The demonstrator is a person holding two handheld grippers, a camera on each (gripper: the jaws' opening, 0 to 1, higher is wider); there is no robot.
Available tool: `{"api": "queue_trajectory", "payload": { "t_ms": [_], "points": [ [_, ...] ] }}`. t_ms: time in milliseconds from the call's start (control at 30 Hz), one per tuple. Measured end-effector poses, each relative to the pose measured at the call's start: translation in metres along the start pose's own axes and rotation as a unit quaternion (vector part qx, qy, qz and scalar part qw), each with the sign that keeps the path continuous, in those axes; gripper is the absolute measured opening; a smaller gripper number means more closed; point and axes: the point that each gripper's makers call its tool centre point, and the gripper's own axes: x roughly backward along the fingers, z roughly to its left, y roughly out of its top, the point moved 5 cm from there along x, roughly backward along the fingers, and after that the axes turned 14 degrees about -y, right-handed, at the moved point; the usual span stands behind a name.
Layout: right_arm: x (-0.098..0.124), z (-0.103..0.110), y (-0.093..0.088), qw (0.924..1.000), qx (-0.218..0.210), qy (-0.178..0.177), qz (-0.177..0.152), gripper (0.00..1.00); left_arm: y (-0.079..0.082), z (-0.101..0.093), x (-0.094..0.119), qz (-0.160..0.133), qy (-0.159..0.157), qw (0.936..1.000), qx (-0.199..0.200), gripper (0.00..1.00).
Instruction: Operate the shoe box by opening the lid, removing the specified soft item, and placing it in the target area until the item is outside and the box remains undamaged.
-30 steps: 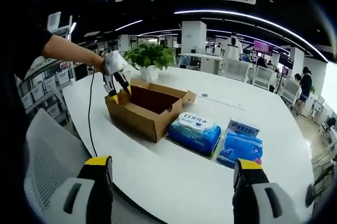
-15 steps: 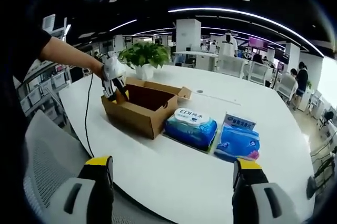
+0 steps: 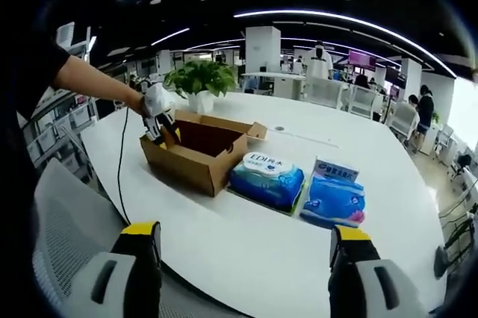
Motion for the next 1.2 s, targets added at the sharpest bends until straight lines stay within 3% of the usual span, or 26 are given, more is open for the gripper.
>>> {"api": "queue_trajectory", "payload": {
  "t_ms": [400,833,1200],
  "points": [
    [0.001,-0.001,-0.003,1.0000,-0.002,-0.001,0.003,0.93,0.001,-0.002,0.006,0.003,-0.023,0.9996,-0.014,0.45],
    [0.000,-0.008,-0.007,0.9999,-0.001,-0.010,0.011,0.92,0.001,-0.009,-0.009,0.029,-0.093,0.9948,-0.029,0.45],
    [-0.002,-0.005,-0.007,0.9999,0.000,-0.007,0.013,0.92,0.000,0.000,-0.003,-0.002,-0.057,0.9983,-0.010,0.48]
  ]
}}
